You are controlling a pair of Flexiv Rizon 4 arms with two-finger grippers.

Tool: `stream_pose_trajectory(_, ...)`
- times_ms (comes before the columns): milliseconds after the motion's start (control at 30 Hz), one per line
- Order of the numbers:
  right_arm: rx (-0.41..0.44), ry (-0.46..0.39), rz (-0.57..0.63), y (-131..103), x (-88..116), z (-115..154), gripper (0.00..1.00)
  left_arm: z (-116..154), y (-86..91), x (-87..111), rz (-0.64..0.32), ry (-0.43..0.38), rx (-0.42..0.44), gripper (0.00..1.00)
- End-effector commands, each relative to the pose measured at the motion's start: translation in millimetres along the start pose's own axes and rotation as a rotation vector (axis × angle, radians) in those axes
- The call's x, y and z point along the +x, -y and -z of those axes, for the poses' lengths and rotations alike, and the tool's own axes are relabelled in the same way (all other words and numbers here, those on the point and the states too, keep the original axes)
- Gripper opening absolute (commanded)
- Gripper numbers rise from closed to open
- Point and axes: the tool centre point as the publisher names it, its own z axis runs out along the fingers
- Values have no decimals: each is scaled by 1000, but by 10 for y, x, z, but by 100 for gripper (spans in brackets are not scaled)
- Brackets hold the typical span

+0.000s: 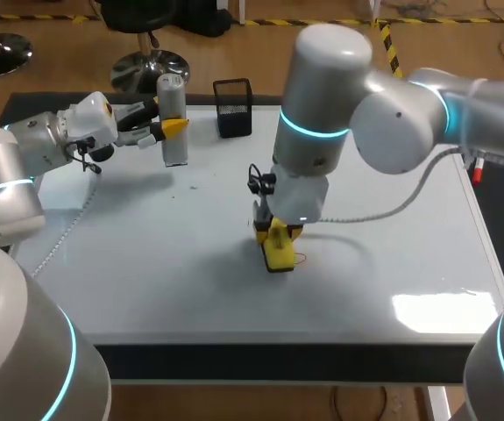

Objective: Pick up the inspection probe, press it on each red-marked spot on the whiteboard one by one, put down the probe, pick up the eraser, and wipe off all the red marks.

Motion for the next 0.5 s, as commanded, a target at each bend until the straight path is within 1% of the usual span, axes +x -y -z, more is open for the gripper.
stream_pose_trajectory(33, 25, -17, 5, 86, -27, 32, 0, -7, 9, -1, 0, 1, 0, 0)
stream_pose_trajectory(467, 25, -17, 5, 86, -27, 32, 0, -7, 9, -1, 0, 1, 0, 0)
stream_pose_trajectory(500, 28, -22, 10, 136, -41, 70, 0, -7, 9, -1, 0, 1, 0, 0)
